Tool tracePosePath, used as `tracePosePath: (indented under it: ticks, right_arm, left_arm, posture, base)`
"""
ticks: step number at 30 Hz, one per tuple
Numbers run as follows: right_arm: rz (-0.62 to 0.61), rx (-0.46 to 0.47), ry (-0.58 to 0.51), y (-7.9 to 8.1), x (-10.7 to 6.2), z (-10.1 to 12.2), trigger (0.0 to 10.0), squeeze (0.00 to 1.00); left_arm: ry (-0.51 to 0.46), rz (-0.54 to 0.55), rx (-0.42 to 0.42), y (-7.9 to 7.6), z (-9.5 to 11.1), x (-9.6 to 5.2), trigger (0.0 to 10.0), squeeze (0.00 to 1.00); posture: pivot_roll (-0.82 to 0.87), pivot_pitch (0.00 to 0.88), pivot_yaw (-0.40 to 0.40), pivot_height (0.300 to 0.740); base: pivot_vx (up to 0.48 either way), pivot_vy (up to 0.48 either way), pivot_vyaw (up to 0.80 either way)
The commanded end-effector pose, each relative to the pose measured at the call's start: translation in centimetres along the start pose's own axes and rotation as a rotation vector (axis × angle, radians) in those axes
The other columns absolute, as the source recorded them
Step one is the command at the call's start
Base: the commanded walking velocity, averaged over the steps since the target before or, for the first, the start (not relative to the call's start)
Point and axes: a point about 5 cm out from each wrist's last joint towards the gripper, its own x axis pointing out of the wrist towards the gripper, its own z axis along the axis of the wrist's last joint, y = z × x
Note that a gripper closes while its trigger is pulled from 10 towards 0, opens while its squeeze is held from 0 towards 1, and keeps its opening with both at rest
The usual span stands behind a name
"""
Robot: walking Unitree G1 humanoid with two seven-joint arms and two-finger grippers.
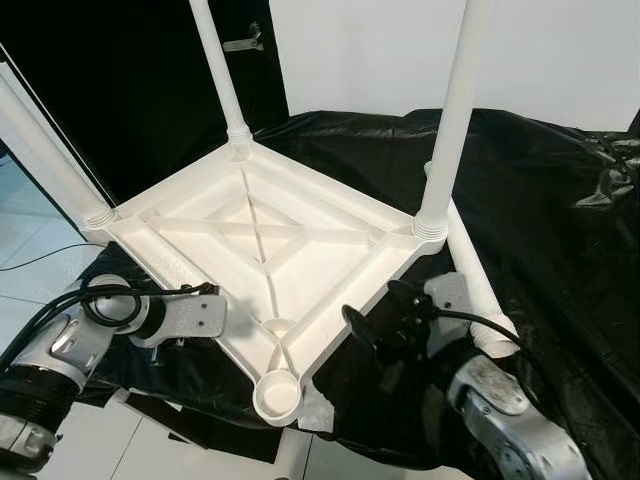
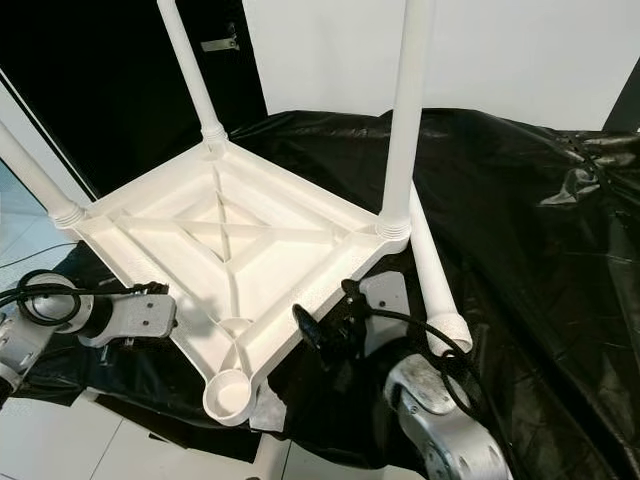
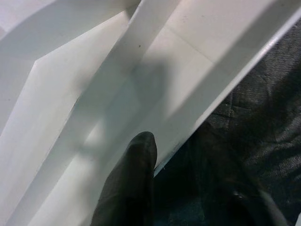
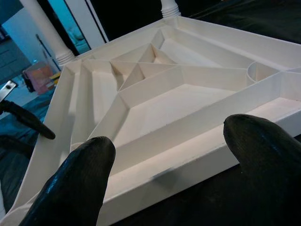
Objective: Building children table
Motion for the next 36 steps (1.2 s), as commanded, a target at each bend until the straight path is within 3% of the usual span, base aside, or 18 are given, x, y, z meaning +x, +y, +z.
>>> tracePosePath:
  ticks: [1, 12, 13, 20, 24, 25, 30, 31, 34, 35, 36]
  right_arm:
    - [0.026, 0.002, 0.002, 0.1, -0.3, 0.2, 10.0, 0.00]
    - [0.082, -0.036, 0.011, -0.3, -0.9, 0.5, 10.0, 0.00]
    - [0.086, -0.042, 0.010, -0.4, -0.8, 0.5, 10.0, 0.00]
    - [0.090, -0.046, 0.012, -0.5, -0.8, 0.7, 10.0, 0.00]
    - [0.085, -0.049, 0.009, -0.5, -0.8, 0.8, 10.0, 0.00]
    - [0.080, -0.051, 0.007, -0.6, -0.8, 0.8, 10.0, 0.00]
    - [0.073, -0.051, 0.004, -0.6, -0.7, 0.9, 10.0, 0.00]
    - [0.069, -0.051, 0.005, -0.6, -0.7, 0.8, 10.0, 0.00]
    - [0.061, -0.047, 0.004, -0.5, -0.6, 0.8, 10.0, 0.00]
    - [0.060, -0.048, 0.003, -0.5, -0.6, 0.8, 10.0, 0.00]
    - [0.060, -0.048, 0.003, -0.5, -0.6, 0.8, 10.0, 0.00]
  left_arm:
    - [-0.015, -0.053, -0.022, -0.7, -0.2, 0.2, 0.0, 0.00]
    - [-0.052, -0.117, -0.009, -2.9, 0.4, 1.1, 0.0, 0.00]
    - [-0.064, -0.102, 0.017, -3.2, 0.9, 1.6, 10.0, 0.00]
    - [0.009, -0.033, 0.119, -2.7, 1.3, 2.8, 10.0, 0.00]
    - [0.008, -0.034, 0.122, -2.4, 1.5, 3.0, 10.0, 0.00]
    - [0.012, -0.037, 0.113, -2.3, 1.5, 3.1, 10.0, 1.00]
    - [0.014, -0.045, 0.126, -2.1, 1.5, 3.1, 10.0, 1.00]
    - [0.032, -0.042, 0.154, -1.9, 1.5, 3.1, 10.0, 0.00]
    - [0.035, -0.044, 0.135, -1.6, 1.4, 3.3, 10.0, 0.00]
    - [0.037, -0.044, 0.133, -1.5, 1.4, 3.3, 8.0, 0.00]
    - [0.037, -0.044, 0.133, -1.5, 1.4, 3.3, 8.0, 0.00]
  posture:
    - [0.01, 0.060, 0.098, 0.740]
    - [0.02, 0.060, 0.074, 0.740]
    - [0.02, 0.058, 0.071, 0.740]
    - [0.02, 0.057, 0.071, 0.740]
    - [0.01, 0.057, 0.077, 0.740]
    - [0.01, 0.057, 0.079, 0.740]
    - [0.01, 0.061, 0.087, 0.740]
    - [0.01, 0.063, 0.095, 0.740]
    - [0.01, 0.062, 0.100, 0.740]
    - [0.01, 0.062, 0.100, 0.740]
    - [0.01, 0.062, 0.100, 0.740]
  base:
    - [0.000, 0.000, 0.00]
    - [0.000, 0.000, 0.00]
    - [0.000, 0.000, 0.00]
    - [0.000, 0.000, 0.00]
    - [0.000, 0.000, 0.00]
    - [0.000, 0.000, 0.00]
    - [0.000, 0.000, 0.00]
    - [0.000, 0.000, 0.00]
    - [0.000, 0.000, 0.00]
    - [0.000, 0.000, 0.00]
    - [0.000, 0.000, 0.00]
